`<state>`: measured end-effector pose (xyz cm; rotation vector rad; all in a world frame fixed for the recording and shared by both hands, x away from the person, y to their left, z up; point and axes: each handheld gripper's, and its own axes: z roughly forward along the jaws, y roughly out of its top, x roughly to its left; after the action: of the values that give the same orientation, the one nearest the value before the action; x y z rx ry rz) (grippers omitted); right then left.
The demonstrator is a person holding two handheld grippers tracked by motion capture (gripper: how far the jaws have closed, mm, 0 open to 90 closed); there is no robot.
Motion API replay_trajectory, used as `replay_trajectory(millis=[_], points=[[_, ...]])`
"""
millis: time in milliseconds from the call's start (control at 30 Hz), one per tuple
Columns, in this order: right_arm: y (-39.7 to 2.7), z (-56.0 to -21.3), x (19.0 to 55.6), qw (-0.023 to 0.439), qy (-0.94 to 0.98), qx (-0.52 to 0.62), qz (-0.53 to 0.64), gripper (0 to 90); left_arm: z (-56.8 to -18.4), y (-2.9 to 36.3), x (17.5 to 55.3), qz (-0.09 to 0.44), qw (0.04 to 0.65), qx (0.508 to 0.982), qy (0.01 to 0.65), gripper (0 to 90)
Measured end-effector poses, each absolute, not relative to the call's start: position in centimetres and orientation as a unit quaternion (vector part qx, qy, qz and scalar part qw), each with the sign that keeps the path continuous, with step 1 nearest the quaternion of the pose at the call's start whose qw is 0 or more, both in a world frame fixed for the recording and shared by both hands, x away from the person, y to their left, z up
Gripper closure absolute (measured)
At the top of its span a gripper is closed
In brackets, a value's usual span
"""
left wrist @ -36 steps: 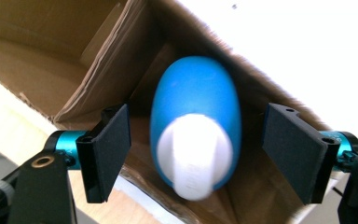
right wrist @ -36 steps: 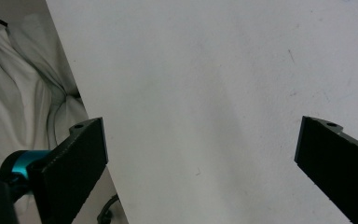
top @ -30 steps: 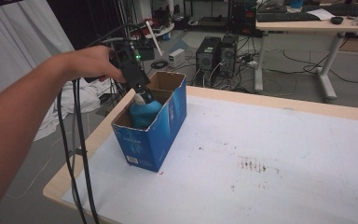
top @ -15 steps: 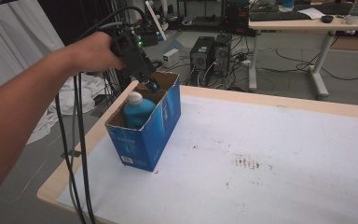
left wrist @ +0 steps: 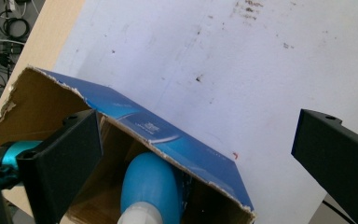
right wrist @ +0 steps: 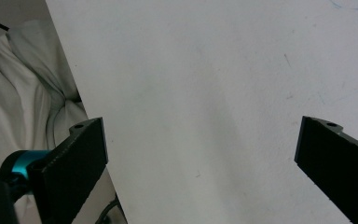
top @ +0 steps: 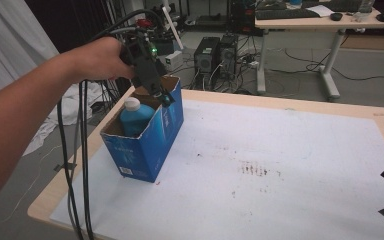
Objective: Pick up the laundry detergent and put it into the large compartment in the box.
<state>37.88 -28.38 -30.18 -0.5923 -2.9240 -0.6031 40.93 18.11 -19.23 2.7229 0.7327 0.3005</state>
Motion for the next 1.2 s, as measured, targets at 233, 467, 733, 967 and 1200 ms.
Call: replay_trajectory(millis=[233,467,733,967,1200], points=[[-28.4,-30.1,37.9,0.049,-0.959,-0.196,-0.199,1.5,-19.0,16.0,41.3,0.112,0.157,0.952,0.239,1.9],[-28.4,-30.1,37.9,0.049,-0.959,-0.196,-0.201,1.5,-18.7,13.2,42.3,0.088,0.172,0.956,0.221,1.9],[-28.4,-30.0,38.1,0.049,-0.956,-0.200,-0.207,1.5,-18.6,9.6,43.6,0.072,0.169,0.965,0.187,1.9],[-28.3,-30.0,38.0,0.049,-0.956,-0.199,-0.209,1.5,-19.5,7.1,44.6,0.041,0.154,0.973,0.166,1.9],[-28.2,-29.8,37.9,0.048,-0.957,-0.199,-0.208,1.5,-20.8,5.2,45.1,0.034,0.149,0.976,0.153,1.9]])
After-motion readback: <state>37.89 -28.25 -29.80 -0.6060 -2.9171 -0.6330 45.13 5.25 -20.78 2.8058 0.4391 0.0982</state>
